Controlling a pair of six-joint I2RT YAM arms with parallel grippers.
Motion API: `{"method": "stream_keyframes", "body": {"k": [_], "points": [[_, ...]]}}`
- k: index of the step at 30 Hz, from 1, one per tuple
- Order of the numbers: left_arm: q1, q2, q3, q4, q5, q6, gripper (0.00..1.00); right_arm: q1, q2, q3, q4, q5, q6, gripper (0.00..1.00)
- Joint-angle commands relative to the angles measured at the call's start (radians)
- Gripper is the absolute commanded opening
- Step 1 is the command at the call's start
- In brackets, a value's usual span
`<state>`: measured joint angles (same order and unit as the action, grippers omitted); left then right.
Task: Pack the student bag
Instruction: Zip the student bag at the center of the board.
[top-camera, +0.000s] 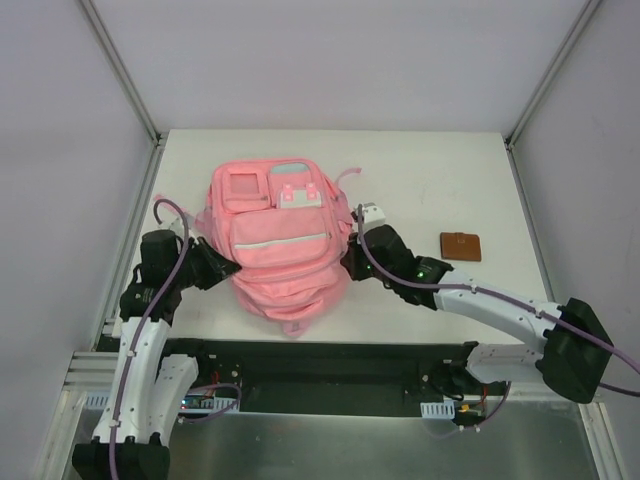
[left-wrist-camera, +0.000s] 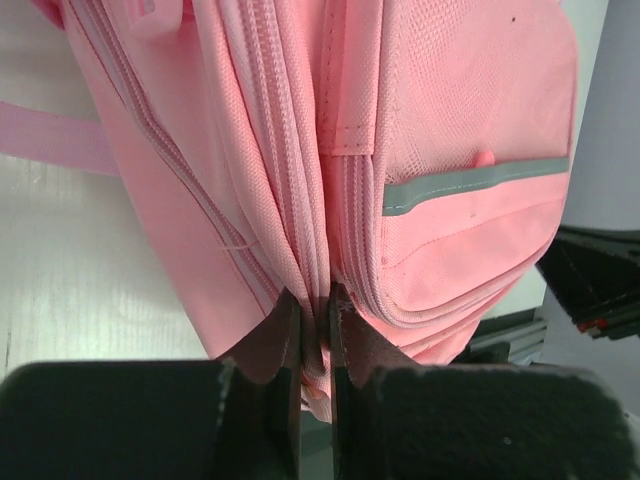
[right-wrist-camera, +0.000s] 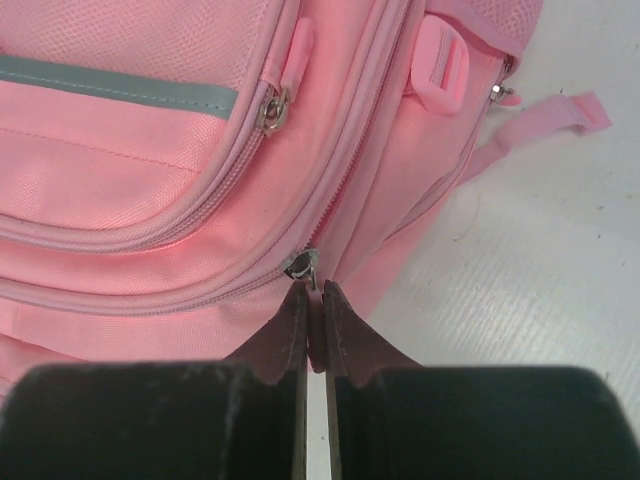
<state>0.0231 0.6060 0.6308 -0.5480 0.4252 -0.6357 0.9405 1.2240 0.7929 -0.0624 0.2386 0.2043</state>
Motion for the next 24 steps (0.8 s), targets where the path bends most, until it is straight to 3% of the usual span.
{"method": "stream_keyframes", "body": {"k": [1,9,17,24], "points": [[0.060,0.055,0.101,-0.013,0.066,0.229,0.00,-0.098,0.021,0.011,0.004,0.082,-0.160,0.01],[0.084,0.106,0.135,-0.082,0.346,0.350,0.00,-0.218,0.215,0.149,0.091,-0.076,-0.379,0.01],[0.086,0.140,0.122,-0.115,0.446,0.387,0.00,-0.379,0.382,0.313,0.153,-0.399,-0.531,0.01],[0.087,0.178,0.104,-0.121,0.492,0.403,0.00,-0.397,0.506,0.448,0.176,-0.436,-0.694,0.01]]}}
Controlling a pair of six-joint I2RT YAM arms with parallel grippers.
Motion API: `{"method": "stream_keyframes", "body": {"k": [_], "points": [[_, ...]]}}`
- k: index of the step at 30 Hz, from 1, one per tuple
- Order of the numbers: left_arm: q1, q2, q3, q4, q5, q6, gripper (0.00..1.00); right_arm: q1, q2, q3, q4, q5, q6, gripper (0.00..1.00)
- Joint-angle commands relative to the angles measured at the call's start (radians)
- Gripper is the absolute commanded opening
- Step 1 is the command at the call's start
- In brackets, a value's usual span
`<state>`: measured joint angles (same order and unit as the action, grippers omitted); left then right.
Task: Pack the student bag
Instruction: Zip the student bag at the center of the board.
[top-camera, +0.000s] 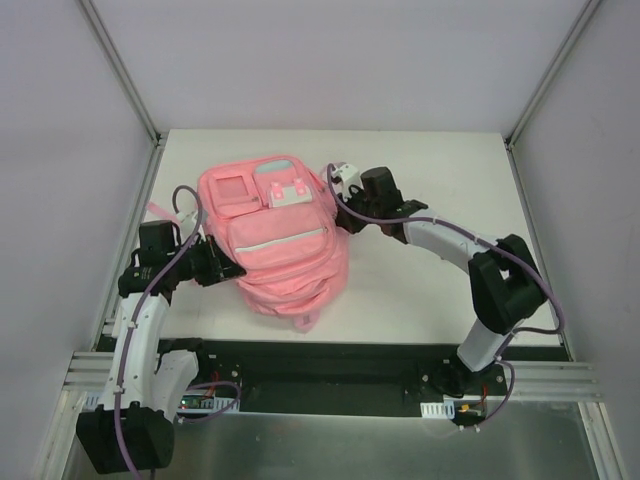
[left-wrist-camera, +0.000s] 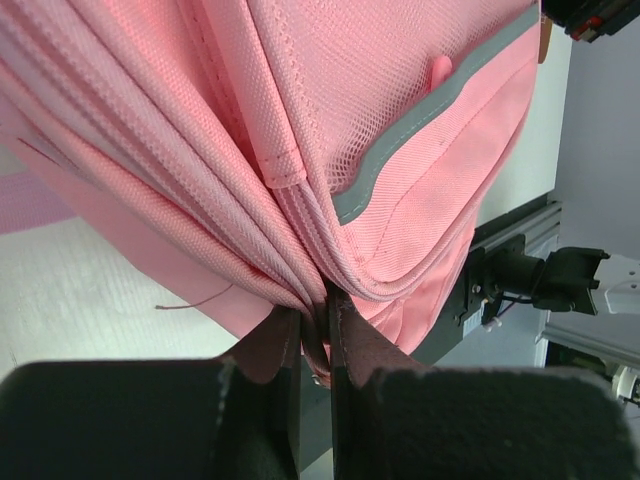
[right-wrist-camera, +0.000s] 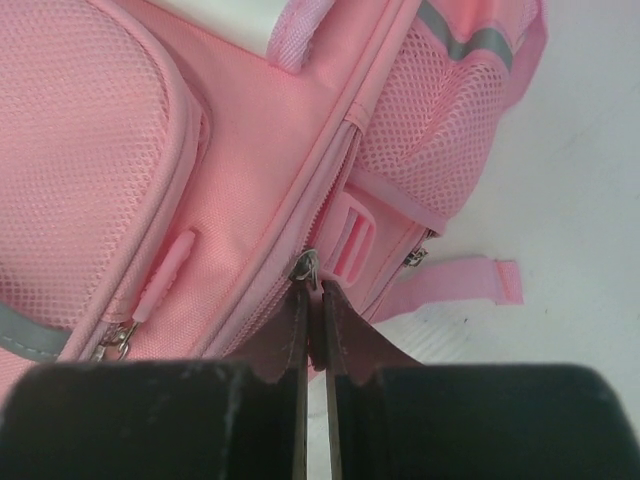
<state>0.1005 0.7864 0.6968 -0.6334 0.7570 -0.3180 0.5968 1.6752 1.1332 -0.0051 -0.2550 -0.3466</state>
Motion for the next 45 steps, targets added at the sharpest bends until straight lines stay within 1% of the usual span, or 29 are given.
{"method": "stream_keyframes", "body": {"k": [1,4,5,7,9,10,13,15,16,19,20,21,23,24,25,26,27,28,30,31,33,35,36,39,40,42,43,44,45], "points": [[0.010,0.000,0.038,-0.035,0.160,0.086,0.00,-0.054,0.066,0.120,0.119,0.047,-0.156,0.01],[0.010,-0.001,0.041,-0.035,0.143,0.079,0.00,-0.052,0.064,0.114,0.126,0.002,-0.147,0.01],[0.011,-0.003,0.046,-0.034,0.143,0.080,0.00,-0.054,0.032,0.099,0.146,0.005,-0.128,0.01],[0.011,0.008,0.056,-0.017,0.137,0.074,0.00,-0.049,-0.017,0.007,0.181,0.008,-0.117,0.01],[0.010,0.025,0.069,0.003,0.145,0.074,0.00,-0.040,-0.119,-0.080,0.240,0.054,-0.112,0.01],[0.010,0.054,0.079,0.008,0.157,0.088,0.00,-0.031,-0.158,-0.167,0.255,0.068,-0.108,0.01],[0.010,0.129,0.144,0.009,0.200,0.160,0.00,0.001,-0.351,-0.298,0.275,0.111,-0.098,0.01],[0.010,0.206,0.170,0.009,0.243,0.187,0.00,0.032,-0.431,-0.332,0.219,0.149,-0.113,0.01],[0.008,0.235,0.197,0.009,0.296,0.215,0.00,0.070,-0.510,-0.361,0.191,0.167,-0.112,0.01],[0.010,0.324,0.248,0.005,0.311,0.264,0.00,0.148,-0.642,-0.392,0.099,0.168,-0.072,0.01],[0.008,0.342,0.260,0.003,0.308,0.267,0.00,0.156,-0.660,-0.414,0.084,0.171,-0.060,0.01],[0.008,0.362,0.270,0.000,0.305,0.266,0.00,0.158,-0.666,-0.426,0.082,0.187,-0.051,0.01],[0.011,0.363,0.265,-0.005,0.285,0.280,0.00,0.117,-0.611,-0.438,0.102,0.297,-0.080,0.01],[0.010,0.347,0.260,-0.020,0.257,0.295,0.00,0.082,-0.573,-0.409,0.085,0.316,-0.086,0.01],[0.010,0.341,0.241,-0.023,0.249,0.292,0.00,-0.007,-0.486,-0.376,0.061,0.291,-0.083,0.01],[0.011,0.333,0.228,-0.022,0.280,0.289,0.00,-0.053,-0.439,-0.347,0.047,0.264,-0.072,0.01],[0.011,0.323,0.218,-0.022,0.295,0.280,0.00,-0.095,-0.392,-0.276,0.048,0.219,-0.059,0.01],[0.011,0.314,0.192,-0.022,0.292,0.278,0.00,-0.156,-0.296,-0.239,0.048,0.208,-0.046,0.01],[0.015,0.295,0.193,-0.022,0.266,0.279,0.00,-0.198,-0.217,-0.132,0.024,0.233,-0.057,0.01],[0.016,0.289,0.201,-0.043,0.252,0.284,0.00,-0.206,-0.162,-0.109,0.045,0.244,-0.077,0.01],[0.019,0.292,0.211,-0.066,0.252,0.298,0.00,-0.216,-0.134,-0.052,0.047,0.240,-0.084,0.01],[0.021,0.292,0.210,-0.068,0.266,0.300,0.00,-0.222,-0.105,-0.049,0.117,0.249,-0.077,0.01],[0.019,0.293,0.210,-0.069,0.269,0.301,0.00,-0.236,-0.077,-0.018,0.123,0.241,-0.072,0.01],[0.019,0.304,0.211,-0.069,0.284,0.309,0.00,-0.258,-0.066,0.010,0.077,0.163,-0.037,0.01],[0.019,0.304,0.211,-0.069,0.289,0.309,0.00,-0.259,-0.075,-0.012,0.092,0.073,-0.035,0.01],[0.019,0.306,0.211,-0.068,0.271,0.309,0.00,-0.237,-0.118,-0.053,0.105,0.013,-0.038,0.01],[0.019,0.307,0.213,-0.068,0.274,0.309,0.00,-0.221,-0.188,-0.131,0.141,-0.022,-0.049,0.01],[0.019,0.315,0.213,-0.068,0.283,0.309,0.00,-0.204,-0.230,-0.168,0.155,-0.036,-0.064,0.01],[0.019,0.317,0.219,-0.068,0.292,0.309,0.00,-0.169,-0.317,-0.209,0.169,-0.052,-0.110,0.01]]}}
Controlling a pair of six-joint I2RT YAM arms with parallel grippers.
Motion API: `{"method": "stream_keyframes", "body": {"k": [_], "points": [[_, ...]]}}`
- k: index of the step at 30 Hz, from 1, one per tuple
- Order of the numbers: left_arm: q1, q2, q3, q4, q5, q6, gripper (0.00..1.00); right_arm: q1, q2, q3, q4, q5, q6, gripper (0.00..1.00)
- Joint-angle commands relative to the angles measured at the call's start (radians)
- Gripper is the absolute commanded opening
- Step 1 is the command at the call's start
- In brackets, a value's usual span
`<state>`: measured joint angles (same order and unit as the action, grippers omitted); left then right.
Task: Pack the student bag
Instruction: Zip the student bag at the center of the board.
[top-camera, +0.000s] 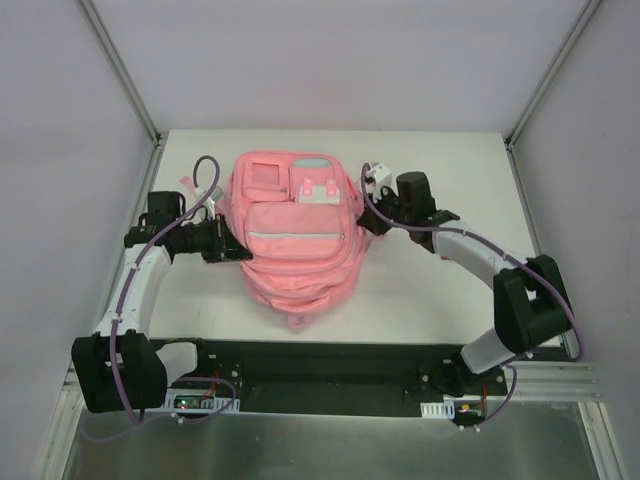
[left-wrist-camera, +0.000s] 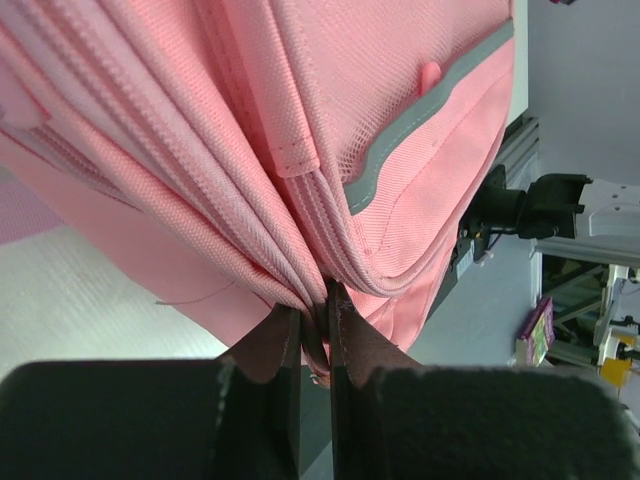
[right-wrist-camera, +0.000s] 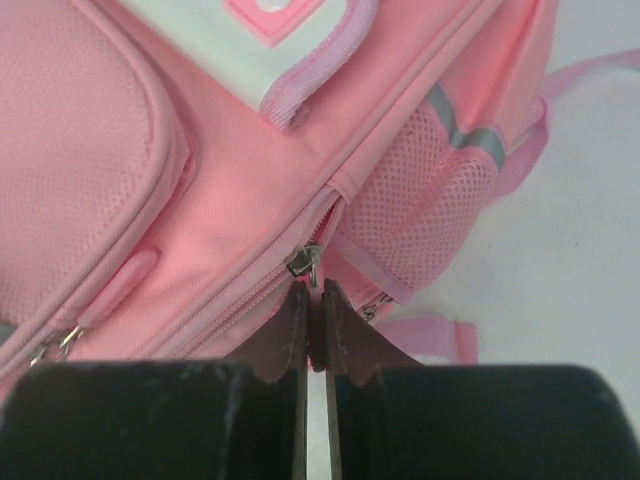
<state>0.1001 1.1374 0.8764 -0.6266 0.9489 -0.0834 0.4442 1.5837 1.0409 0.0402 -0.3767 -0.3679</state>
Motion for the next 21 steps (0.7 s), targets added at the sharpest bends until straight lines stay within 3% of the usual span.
{"method": "stream_keyframes", "body": {"k": [1,4,6,10,12,14,18,21], "points": [[0.016,-0.031,0.041,-0.074,0.117,0.094,0.00,-0.006,-0.264,-0.151,0.159,0.076,-0.112,0.00],[-0.045,-0.044,0.091,-0.125,0.155,0.106,0.00,-0.019,-0.297,-0.242,0.338,0.164,-0.288,0.01],[-0.102,-0.083,0.118,-0.162,0.096,0.137,0.00,-0.121,-0.137,-0.121,0.385,0.135,-0.269,0.01],[-0.163,-0.065,0.095,-0.186,0.168,0.163,0.00,-0.245,0.209,0.344,0.041,-0.172,-0.148,0.00],[-0.189,-0.071,0.085,-0.188,0.131,0.174,0.00,-0.248,0.315,0.465,-0.028,-0.174,-0.141,0.01],[-0.194,-0.093,0.082,-0.190,0.122,0.174,0.00,-0.240,0.314,0.450,-0.057,-0.169,-0.181,0.01],[-0.194,-0.079,0.087,-0.183,0.123,0.177,0.00,-0.229,0.146,0.234,0.162,-0.160,-0.160,0.01],[-0.194,-0.053,0.102,-0.180,0.123,0.180,0.00,-0.225,0.026,0.107,0.149,-0.171,-0.137,0.00]]}}
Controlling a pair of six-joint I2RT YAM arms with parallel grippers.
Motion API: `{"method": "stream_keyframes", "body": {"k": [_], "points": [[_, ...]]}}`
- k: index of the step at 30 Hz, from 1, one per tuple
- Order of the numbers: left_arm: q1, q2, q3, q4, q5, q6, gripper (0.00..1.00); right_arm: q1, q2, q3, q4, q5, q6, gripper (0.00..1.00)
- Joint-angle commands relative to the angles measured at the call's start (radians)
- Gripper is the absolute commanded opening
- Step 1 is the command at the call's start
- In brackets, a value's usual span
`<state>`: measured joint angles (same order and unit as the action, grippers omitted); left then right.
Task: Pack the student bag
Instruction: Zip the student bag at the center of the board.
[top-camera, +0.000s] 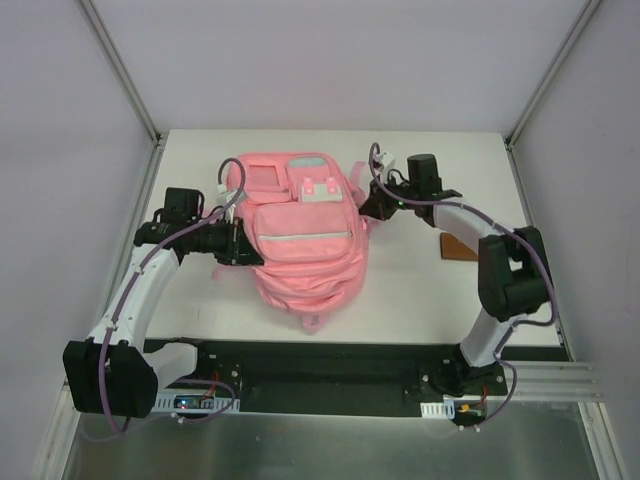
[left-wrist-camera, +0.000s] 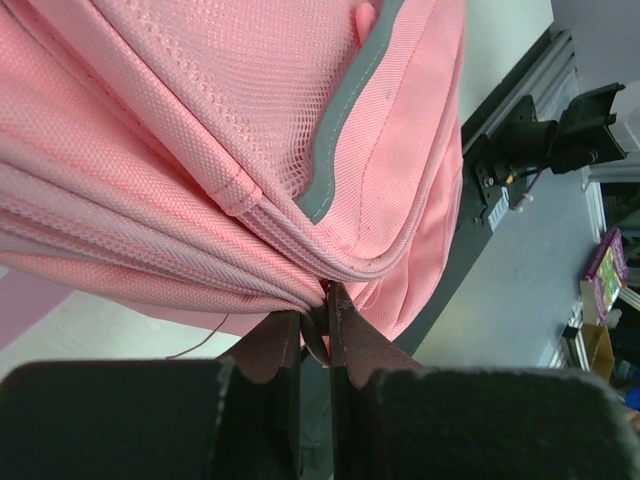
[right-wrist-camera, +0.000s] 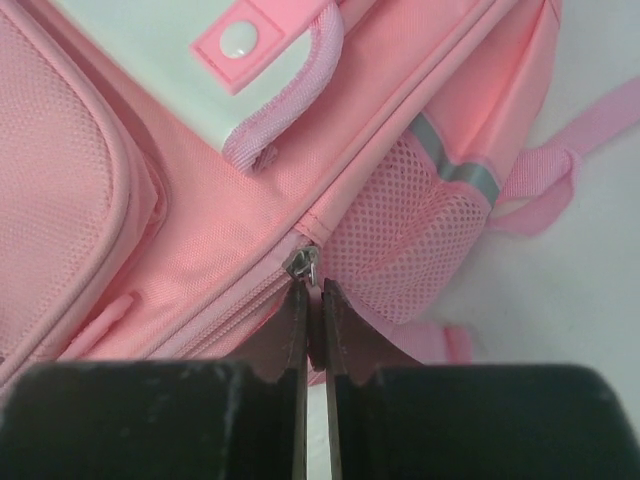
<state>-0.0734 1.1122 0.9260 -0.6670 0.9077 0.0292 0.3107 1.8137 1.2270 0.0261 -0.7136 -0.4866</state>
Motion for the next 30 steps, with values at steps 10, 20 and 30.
{"method": "stream_keyframes", "body": {"k": [10,20,30], "points": [[-0.017,-0.006,0.082,-0.059,0.054,-0.058,0.00,-0.071,-0.481,-0.255,-0.090,0.212,0.183,0.04],[-0.017,-0.058,0.047,-0.048,0.054,-0.117,0.75,-0.073,-0.425,-0.181,-0.264,0.359,0.292,0.41],[-0.017,-0.190,0.143,-0.043,-0.153,-0.184,0.99,-0.074,-0.516,-0.106,-0.405,0.534,0.518,0.53]]}}
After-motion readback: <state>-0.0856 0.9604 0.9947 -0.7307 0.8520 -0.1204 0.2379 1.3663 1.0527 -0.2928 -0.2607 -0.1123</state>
